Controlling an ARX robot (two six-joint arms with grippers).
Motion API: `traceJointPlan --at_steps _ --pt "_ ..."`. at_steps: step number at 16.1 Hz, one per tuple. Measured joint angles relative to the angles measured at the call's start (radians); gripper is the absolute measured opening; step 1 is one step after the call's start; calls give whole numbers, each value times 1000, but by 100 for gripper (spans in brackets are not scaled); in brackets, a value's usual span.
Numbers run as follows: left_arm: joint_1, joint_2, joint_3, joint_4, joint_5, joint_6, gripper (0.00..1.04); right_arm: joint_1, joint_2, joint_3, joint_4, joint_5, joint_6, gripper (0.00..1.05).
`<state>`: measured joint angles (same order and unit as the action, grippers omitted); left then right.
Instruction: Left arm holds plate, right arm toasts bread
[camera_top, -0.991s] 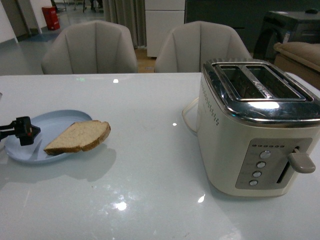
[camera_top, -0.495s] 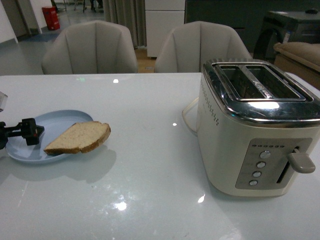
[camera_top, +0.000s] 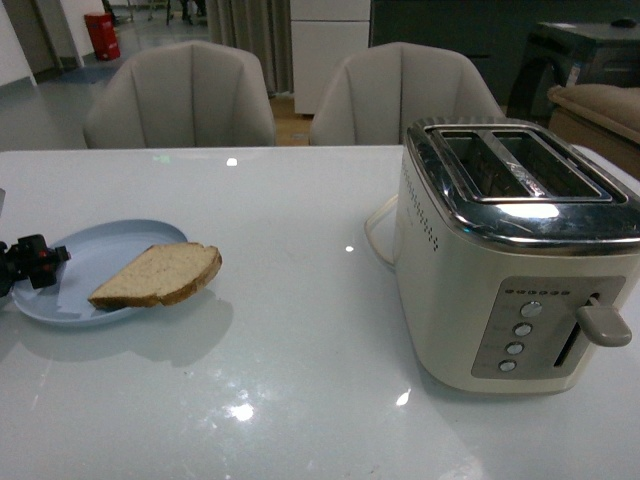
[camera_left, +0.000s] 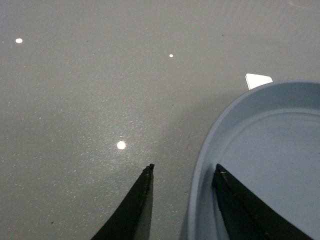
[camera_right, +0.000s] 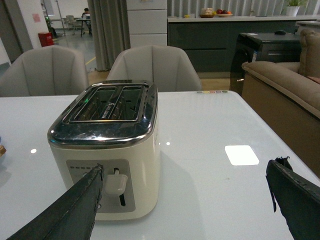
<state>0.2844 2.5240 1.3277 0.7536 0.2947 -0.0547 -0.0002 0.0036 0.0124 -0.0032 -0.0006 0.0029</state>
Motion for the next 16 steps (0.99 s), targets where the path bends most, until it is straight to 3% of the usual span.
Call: traceJointPlan --at_steps 1,4,10,16 --pt "-2 0 0 4 -1 -11 26 0 0 0 0 0 0 98" --pt "-6 -11 -1 -7 -13 -113 3 0 0 0 0 0 0 98" --pt "-51 -163 -201 21 -77 -229 3 0 0 0 0 0 0 98" --pt "-103 -432 -416 -9 -73 -313 3 0 0 0 0 0 0 98"
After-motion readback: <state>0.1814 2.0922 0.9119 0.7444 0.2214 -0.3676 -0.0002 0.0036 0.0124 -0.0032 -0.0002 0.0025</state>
